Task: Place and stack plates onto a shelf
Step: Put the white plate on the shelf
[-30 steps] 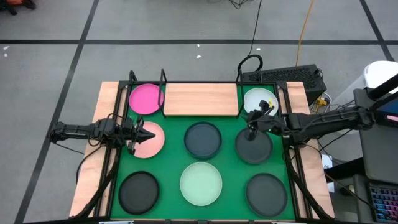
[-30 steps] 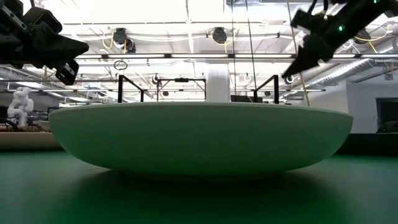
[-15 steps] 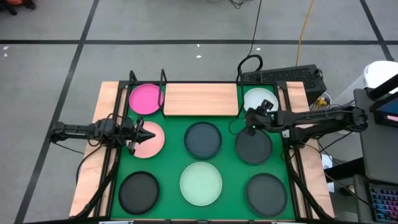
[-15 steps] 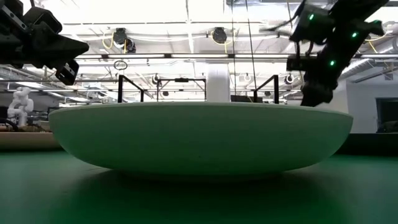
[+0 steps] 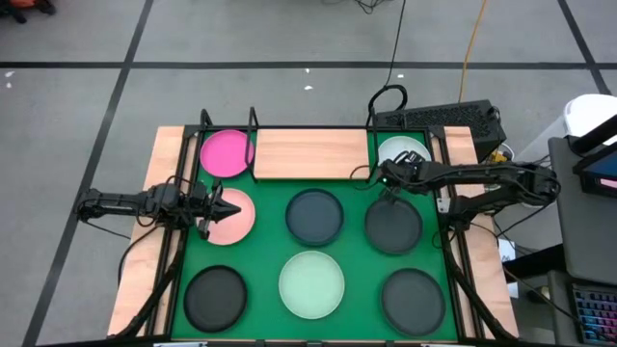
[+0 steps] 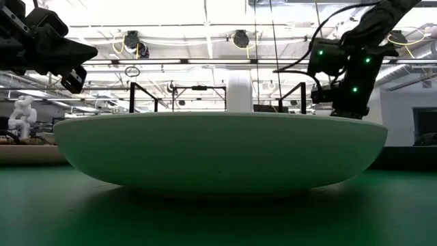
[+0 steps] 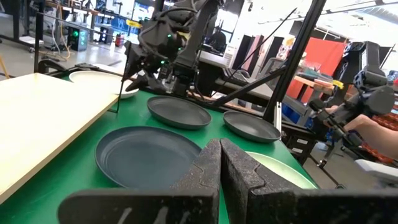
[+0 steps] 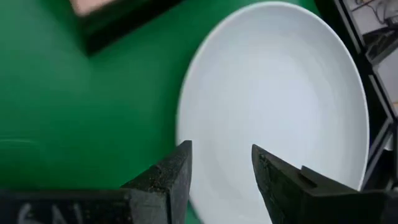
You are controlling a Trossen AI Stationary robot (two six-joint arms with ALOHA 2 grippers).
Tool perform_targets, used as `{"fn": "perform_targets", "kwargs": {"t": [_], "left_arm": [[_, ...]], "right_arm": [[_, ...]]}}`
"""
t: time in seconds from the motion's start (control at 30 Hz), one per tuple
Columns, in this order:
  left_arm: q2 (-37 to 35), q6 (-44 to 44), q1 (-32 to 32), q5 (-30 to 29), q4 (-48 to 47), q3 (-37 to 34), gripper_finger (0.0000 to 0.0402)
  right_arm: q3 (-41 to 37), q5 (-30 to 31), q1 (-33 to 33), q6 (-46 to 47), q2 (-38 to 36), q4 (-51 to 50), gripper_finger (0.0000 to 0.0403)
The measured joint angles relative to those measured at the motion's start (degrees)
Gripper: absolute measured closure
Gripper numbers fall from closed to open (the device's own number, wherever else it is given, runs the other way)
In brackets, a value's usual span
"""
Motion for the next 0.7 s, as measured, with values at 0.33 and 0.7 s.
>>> {"fn": "perform_targets", "kwargs": {"t": [0.33,0.7], "left_arm": [[0.0,0.0,0.0,0.0,0.0,0.0,0.0396],[0.0,0.0,0.0,0.0,0.0,0.0,0.0396]], "right_arm": [[0.0,-4.4,-4.8,-3.3,3.7,3.8,0.0252],[0.0,-4.5,-5.4,-3.3,2.7,3.0,0.0271]]}}
